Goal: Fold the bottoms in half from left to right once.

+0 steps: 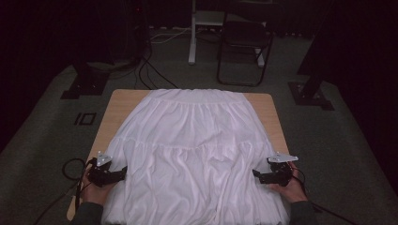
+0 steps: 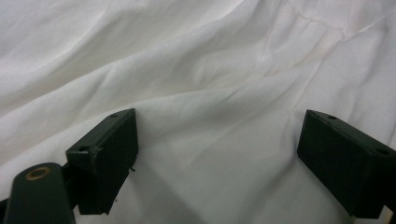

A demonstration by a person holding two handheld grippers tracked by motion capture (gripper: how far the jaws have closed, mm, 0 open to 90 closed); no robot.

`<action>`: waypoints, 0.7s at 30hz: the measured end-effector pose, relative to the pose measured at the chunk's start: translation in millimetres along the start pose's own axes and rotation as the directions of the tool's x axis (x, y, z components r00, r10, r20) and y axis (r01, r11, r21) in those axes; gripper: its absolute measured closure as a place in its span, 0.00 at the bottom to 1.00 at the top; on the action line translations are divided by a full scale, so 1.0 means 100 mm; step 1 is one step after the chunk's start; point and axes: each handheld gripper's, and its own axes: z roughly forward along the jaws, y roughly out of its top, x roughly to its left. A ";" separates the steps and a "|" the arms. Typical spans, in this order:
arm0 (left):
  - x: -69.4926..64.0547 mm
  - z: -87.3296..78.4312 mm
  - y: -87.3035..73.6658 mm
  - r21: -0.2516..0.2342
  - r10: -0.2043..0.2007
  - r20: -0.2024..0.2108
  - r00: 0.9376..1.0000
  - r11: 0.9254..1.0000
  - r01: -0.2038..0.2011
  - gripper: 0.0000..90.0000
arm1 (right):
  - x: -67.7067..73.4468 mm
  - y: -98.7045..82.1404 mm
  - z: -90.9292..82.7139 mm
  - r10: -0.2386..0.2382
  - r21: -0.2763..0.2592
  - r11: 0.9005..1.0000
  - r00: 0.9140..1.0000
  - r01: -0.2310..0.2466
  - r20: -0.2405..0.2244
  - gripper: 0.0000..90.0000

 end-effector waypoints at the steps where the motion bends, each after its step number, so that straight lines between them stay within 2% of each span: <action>1: 0.00 0.00 0.00 -0.001 -0.001 -0.001 1.000 1.000 0.001 0.22 | 0.01 -0.01 -0.01 0.002 0.000 1.000 1.000 -0.002 0.002 0.13; 6: 0.00 0.00 0.00 0.003 -0.005 -0.009 1.000 1.000 0.005 0.23 | 0.03 -0.01 -0.01 0.001 0.000 1.000 1.000 -0.001 0.005 0.13; 8: -0.02 -0.01 0.00 -0.004 -0.036 -0.038 0.999 0.999 0.036 0.26 | 0.03 -0.01 -0.01 0.001 0.000 1.000 1.000 -0.001 0.004 0.13; 9: -0.05 -0.03 -0.01 -0.023 -0.025 -0.048 0.999 0.999 0.024 0.28 | 0.03 -0.01 -0.01 0.001 0.000 1.000 1.000 -0.001 0.003 0.12; 10: -0.05 -0.03 -0.01 -0.023 -0.025 -0.048 0.999 0.999 0.024 0.35 | 0.03 -0.01 -0.01 0.001 0.000 1.000 1.000 -0.001 0.003 0.12; 12: -0.07 -0.10 -0.01 -0.045 -0.045 -0.016 0.999 0.998 0.045 0.35 | 0.02 -0.01 0.00 -0.005 0.001 1.000 1.000 0.005 -0.002 0.12; 14: -0.07 -0.15 -0.01 -0.055 -0.043 -0.015 0.999 0.998 0.042 0.33 | 0.02 0.00 0.00 -0.009 0.001 1.000 1.000 0.009 -0.008 0.12; 15: -0.08 -0.26 -0.02 -0.062 -0.044 -0.029 0.999 0.997 0.042 0.32 | 0.02 0.00 0.00 -0.010 0.001 1.000 1.000 0.010 -0.009 0.12; 16: -0.08 -0.26 -0.02 -0.062 -0.044 -0.029 0.999 0.997 0.042 0.31 | 0.02 0.00 0.00 -0.010 0.001 1.000 1.000 0.010 -0.009 0.12; 17: -0.07 -0.37 -0.06 -0.062 -0.041 -0.052 0.998 0.997 0.038 0.28 | 0.02 0.00 0.00 -0.010 0.001 1.000 1.000 0.010 -0.009 0.12; 19: -0.04 -0.47 -0.12 -0.044 -0.042 -0.094 0.995 0.998 0.038 0.25 | 0.02 0.00 0.00 -0.010 0.001 1.000 1.000 0.010 -0.009 0.12; 21: 0.00 -0.55 -0.21 -0.030 -0.065 -0.119 0.991 0.998 0.062 0.23 | 0.02 0.00 0.00 -0.010 0.001 1.000 1.000 0.010 -0.008 0.12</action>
